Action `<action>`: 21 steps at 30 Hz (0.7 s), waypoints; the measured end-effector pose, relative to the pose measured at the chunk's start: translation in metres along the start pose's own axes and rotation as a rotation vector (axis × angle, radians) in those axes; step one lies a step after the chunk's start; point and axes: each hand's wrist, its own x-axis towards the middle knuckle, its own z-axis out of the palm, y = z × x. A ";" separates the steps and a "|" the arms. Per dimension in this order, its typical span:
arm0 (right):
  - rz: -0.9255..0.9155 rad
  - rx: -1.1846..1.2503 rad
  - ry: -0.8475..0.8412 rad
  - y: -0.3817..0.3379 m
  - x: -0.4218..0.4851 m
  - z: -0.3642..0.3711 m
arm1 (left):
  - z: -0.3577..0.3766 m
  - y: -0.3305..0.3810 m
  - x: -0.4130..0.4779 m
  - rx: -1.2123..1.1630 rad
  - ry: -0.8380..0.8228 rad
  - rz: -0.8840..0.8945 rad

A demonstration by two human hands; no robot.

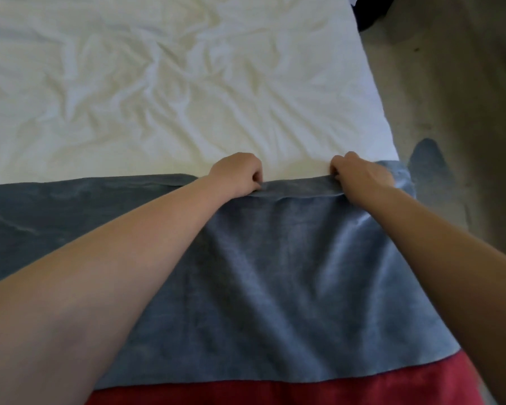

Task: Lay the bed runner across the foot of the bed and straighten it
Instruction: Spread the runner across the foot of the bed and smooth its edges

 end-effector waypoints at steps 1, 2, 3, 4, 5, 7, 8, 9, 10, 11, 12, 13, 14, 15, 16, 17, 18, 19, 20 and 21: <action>0.029 0.008 -0.009 0.010 0.002 0.001 | 0.001 0.006 0.003 -0.010 0.022 -0.012; 0.052 0.028 -0.020 0.020 0.004 0.002 | 0.003 0.012 0.007 -0.015 0.045 -0.024; 0.068 0.057 -0.026 0.030 0.006 0.004 | 0.004 0.017 0.011 -0.009 0.064 -0.037; 0.074 0.086 -0.022 0.038 0.007 0.005 | 0.006 0.022 0.014 0.002 0.076 -0.051; 0.072 0.106 -0.009 0.044 0.008 0.007 | 0.008 0.025 0.017 0.006 0.081 -0.067; 0.053 0.107 0.022 0.055 0.012 0.008 | 0.010 0.028 0.021 -0.013 0.083 -0.098; 0.050 0.101 0.031 0.060 0.014 0.007 | 0.011 0.029 0.022 -0.024 0.084 -0.107; 0.054 0.093 0.031 0.067 0.015 0.007 | 0.011 0.030 0.023 -0.032 0.086 -0.108; 0.060 0.079 0.027 0.073 0.016 0.007 | 0.011 0.032 0.024 -0.038 0.086 -0.104; 0.064 0.059 0.020 0.078 0.017 0.007 | 0.011 0.034 0.025 -0.043 0.084 -0.098; 0.066 0.034 0.012 0.083 0.018 0.008 | 0.011 0.037 0.027 -0.047 0.083 -0.091; 0.070 0.014 0.002 0.087 0.017 0.009 | 0.011 0.041 0.029 -0.051 0.082 -0.085; 0.076 0.003 -0.006 0.091 0.017 0.010 | 0.011 0.044 0.031 -0.057 0.084 -0.079; 0.088 0.002 -0.014 0.094 0.016 0.011 | 0.012 0.048 0.034 -0.063 0.091 -0.071; 0.107 0.004 -0.021 0.098 0.015 0.012 | 0.013 0.052 0.036 -0.061 0.103 -0.059; 0.131 0.005 -0.029 0.101 0.014 0.012 | 0.014 0.054 0.038 -0.052 0.112 -0.043; 0.156 0.002 -0.036 0.101 0.013 0.011 | 0.015 0.056 0.039 -0.037 0.116 -0.024; 0.175 -0.009 -0.038 0.099 0.013 0.010 | 0.015 0.055 0.040 -0.015 0.115 -0.005; 0.185 -0.026 -0.031 0.095 0.013 0.009 | 0.014 0.054 0.041 0.011 0.118 0.015; 0.184 -0.047 -0.011 0.088 0.013 0.007 | 0.014 0.052 0.040 0.040 0.135 0.037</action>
